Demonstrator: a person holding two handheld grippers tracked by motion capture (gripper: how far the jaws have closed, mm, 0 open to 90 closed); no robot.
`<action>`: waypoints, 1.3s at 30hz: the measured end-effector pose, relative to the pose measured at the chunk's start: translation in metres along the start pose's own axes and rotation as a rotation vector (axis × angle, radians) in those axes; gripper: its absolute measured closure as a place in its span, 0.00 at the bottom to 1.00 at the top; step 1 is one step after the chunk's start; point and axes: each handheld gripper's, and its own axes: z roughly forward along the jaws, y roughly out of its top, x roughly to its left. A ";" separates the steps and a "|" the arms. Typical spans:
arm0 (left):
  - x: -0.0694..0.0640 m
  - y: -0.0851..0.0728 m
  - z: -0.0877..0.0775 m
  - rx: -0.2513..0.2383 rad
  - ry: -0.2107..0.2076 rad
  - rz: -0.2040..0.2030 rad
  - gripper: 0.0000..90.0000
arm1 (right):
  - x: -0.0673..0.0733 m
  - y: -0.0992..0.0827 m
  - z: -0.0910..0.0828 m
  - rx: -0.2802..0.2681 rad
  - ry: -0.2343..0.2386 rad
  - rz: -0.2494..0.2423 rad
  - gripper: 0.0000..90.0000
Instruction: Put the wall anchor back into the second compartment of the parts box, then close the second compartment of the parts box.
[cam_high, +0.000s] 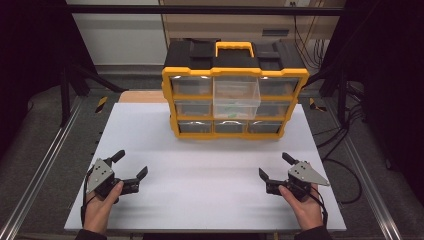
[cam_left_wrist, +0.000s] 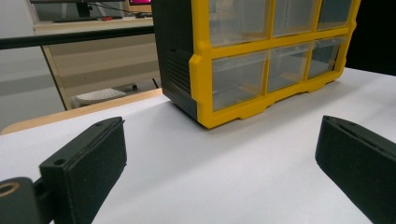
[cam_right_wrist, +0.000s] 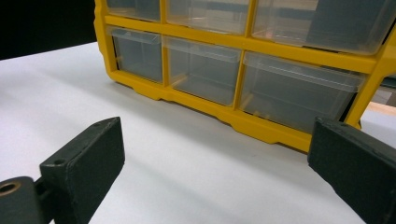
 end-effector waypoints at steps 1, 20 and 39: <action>0.000 -0.001 0.000 0.001 -0.001 -0.003 0.02 | 0.000 0.000 0.000 -0.003 0.001 0.000 0.05; 0.002 0.002 -0.002 -0.050 0.002 -0.046 0.02 | 0.008 0.002 0.004 0.026 -0.015 -0.020 0.07; -0.002 0.005 -0.001 -0.036 -0.006 -0.014 0.02 | 0.041 0.055 0.026 0.118 -0.044 -0.075 0.39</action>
